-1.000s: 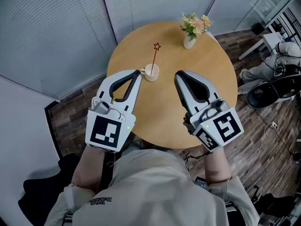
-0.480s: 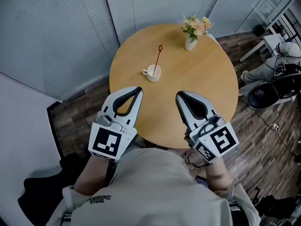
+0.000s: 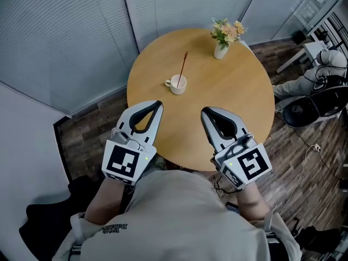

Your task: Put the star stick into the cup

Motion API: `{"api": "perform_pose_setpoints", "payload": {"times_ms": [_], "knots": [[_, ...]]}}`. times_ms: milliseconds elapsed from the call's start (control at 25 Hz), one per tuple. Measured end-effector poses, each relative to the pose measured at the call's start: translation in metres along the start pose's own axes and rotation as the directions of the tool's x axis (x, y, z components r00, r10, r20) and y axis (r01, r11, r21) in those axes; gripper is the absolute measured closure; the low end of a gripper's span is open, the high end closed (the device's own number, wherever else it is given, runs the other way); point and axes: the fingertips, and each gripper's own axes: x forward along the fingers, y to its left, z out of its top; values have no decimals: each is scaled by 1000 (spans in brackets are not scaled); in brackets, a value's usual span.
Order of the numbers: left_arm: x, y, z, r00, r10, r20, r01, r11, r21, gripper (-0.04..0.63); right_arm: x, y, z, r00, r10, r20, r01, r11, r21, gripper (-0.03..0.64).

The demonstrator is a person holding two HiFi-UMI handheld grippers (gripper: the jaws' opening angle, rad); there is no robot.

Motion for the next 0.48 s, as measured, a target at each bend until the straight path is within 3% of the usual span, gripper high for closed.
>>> {"api": "perform_pose_setpoints", "payload": {"times_ms": [480], "knots": [[5,4,-11,1000,-17,-24,18,999,35,574,9,2,-5,1000,-1,0,1,1000,1,581]]}}
